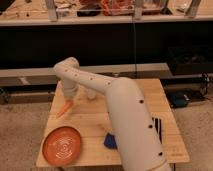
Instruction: Place the pepper in the ceramic bowl
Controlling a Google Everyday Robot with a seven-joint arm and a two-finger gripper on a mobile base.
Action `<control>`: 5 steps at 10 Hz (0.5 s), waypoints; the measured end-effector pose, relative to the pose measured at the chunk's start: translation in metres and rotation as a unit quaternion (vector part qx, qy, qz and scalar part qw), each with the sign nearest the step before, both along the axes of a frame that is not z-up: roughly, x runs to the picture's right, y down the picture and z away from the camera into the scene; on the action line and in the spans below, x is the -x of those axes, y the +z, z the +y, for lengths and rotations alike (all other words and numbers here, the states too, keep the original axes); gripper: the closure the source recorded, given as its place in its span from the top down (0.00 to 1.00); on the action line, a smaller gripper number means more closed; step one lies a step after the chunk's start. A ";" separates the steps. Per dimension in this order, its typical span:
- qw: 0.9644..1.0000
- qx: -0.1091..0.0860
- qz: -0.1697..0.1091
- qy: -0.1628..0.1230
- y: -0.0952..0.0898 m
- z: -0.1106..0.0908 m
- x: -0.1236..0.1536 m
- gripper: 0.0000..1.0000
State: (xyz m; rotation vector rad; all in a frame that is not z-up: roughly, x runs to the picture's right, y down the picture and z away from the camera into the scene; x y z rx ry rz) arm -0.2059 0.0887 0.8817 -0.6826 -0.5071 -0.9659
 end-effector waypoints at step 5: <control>1.000 0.003 -0.002 -0.003 -0.010 0.012 -0.007 0.01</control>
